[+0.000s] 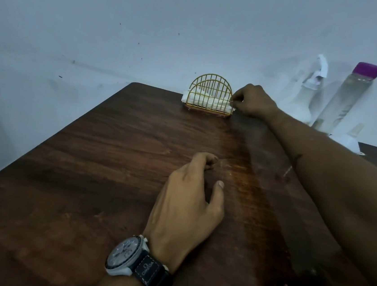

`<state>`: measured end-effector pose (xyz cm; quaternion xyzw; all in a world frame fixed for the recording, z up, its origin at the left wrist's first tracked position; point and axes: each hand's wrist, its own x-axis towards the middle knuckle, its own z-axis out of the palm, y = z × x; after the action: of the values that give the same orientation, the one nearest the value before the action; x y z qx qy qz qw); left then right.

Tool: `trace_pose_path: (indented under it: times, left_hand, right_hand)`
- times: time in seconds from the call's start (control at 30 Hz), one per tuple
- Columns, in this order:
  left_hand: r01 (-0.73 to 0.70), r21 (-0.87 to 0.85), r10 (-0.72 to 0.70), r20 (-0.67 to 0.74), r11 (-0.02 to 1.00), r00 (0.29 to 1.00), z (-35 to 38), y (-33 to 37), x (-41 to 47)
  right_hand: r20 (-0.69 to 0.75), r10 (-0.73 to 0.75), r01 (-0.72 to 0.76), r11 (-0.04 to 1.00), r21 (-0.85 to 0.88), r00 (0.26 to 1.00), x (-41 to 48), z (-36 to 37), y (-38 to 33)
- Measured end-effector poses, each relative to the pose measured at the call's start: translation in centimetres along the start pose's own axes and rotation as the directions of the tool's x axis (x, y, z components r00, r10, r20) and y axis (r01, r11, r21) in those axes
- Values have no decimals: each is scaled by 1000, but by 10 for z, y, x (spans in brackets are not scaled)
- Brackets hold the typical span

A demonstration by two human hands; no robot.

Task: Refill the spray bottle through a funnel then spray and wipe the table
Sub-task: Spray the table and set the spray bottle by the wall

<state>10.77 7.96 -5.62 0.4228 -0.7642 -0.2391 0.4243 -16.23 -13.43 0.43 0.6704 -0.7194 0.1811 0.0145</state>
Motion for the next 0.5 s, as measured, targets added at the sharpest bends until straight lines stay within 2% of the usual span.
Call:
trace_pose_path:
  times: [0.13,0.27,0.4,0.5]
  left_hand:
    - [-3,-1,3,-1,1000,1000,0,-1,1]
    - [-2,1,2,-7,1000,1000,1,-1,1]
    - [-6,-5,6,-1,1000,1000,0,-1,1]
    - [-6,-5,6,5,1000,1000,0,-1,0]
  right_hand:
    - [-75,-22,23,1000,11,997,0,-1,-2]
    - [-232,-20,38,996,75,973,1,-7,-2]
    - [-383,70,30,968,249,921,-5,-28,-9]
    - [-510,90,112,929,352,855,-23,-56,-19]
